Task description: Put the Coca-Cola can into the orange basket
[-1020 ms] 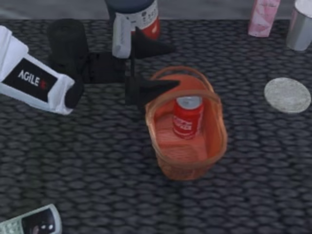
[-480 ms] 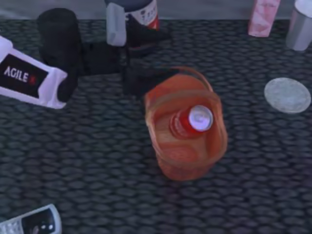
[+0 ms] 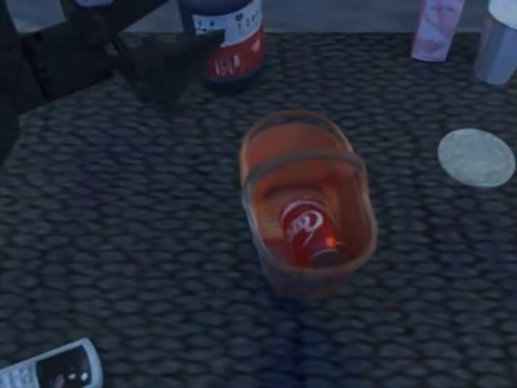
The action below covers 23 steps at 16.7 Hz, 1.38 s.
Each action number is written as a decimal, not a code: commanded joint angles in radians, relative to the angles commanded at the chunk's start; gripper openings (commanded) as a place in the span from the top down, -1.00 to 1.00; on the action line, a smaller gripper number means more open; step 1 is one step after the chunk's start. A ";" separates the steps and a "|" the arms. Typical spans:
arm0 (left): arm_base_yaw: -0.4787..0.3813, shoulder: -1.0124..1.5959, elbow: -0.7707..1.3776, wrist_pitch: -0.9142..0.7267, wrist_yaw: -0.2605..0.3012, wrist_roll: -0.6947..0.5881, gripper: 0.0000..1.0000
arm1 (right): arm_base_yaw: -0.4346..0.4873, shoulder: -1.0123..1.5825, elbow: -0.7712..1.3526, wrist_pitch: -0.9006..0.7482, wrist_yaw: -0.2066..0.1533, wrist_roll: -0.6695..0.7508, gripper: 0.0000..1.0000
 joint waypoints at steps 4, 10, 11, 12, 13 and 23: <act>0.065 -0.400 -0.236 -0.213 -0.226 -0.027 -1.00 | 0.122 0.457 0.467 -0.313 0.000 -0.189 -1.00; 0.147 -1.041 -0.593 -0.505 -0.552 -0.022 -1.00 | 0.293 1.101 1.127 -0.746 0.000 -0.454 -1.00; 0.158 -1.139 -0.644 -0.544 -0.603 -0.016 -1.00 | 0.318 1.191 1.221 -0.806 0.000 -0.492 -1.00; 0.168 -1.231 -0.692 -0.578 -0.650 -0.009 -1.00 | 0.341 1.274 1.309 -0.861 0.000 -0.527 -1.00; 0.176 -1.313 -0.734 -0.607 -0.693 -0.001 -1.00 | 0.361 1.348 1.389 -0.910 0.001 -0.559 -1.00; 0.206 -1.598 -0.882 -0.698 -0.861 0.044 -1.00 | 0.439 1.596 1.681 -1.087 0.008 -0.680 -1.00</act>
